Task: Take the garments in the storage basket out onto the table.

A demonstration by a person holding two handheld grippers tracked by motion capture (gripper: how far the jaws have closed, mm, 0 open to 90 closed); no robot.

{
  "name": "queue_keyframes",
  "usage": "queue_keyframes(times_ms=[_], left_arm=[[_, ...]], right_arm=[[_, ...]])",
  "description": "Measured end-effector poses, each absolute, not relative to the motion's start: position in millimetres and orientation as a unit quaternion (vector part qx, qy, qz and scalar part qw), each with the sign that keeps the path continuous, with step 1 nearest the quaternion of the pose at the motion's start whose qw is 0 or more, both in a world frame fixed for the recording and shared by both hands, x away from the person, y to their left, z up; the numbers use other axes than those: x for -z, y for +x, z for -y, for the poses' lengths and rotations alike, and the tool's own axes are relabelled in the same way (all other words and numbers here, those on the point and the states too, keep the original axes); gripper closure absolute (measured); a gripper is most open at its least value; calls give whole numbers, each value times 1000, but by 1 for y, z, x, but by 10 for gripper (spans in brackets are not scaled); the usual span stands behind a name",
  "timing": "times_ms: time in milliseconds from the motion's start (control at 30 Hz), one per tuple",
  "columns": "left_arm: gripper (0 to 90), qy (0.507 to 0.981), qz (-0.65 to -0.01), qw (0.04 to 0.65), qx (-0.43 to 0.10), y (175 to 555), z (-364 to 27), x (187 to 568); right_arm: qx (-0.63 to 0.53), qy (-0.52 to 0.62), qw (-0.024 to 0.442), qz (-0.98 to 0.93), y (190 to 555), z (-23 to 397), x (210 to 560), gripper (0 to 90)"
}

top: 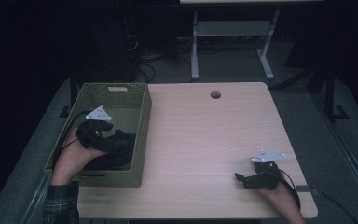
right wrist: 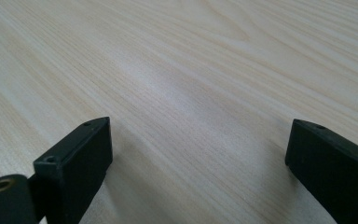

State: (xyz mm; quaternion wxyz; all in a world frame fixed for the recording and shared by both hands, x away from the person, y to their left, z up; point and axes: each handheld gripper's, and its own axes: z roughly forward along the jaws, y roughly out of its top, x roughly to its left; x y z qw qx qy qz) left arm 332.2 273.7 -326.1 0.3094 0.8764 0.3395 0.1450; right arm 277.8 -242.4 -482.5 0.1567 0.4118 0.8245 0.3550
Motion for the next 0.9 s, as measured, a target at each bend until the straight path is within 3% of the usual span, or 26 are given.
queue_keyframes(times_ms=[900], left_arm=[[141,874,-386,262,-139,326,-311,344]], right_arm=[[-354,414,155,-824,277,242,482,70]])
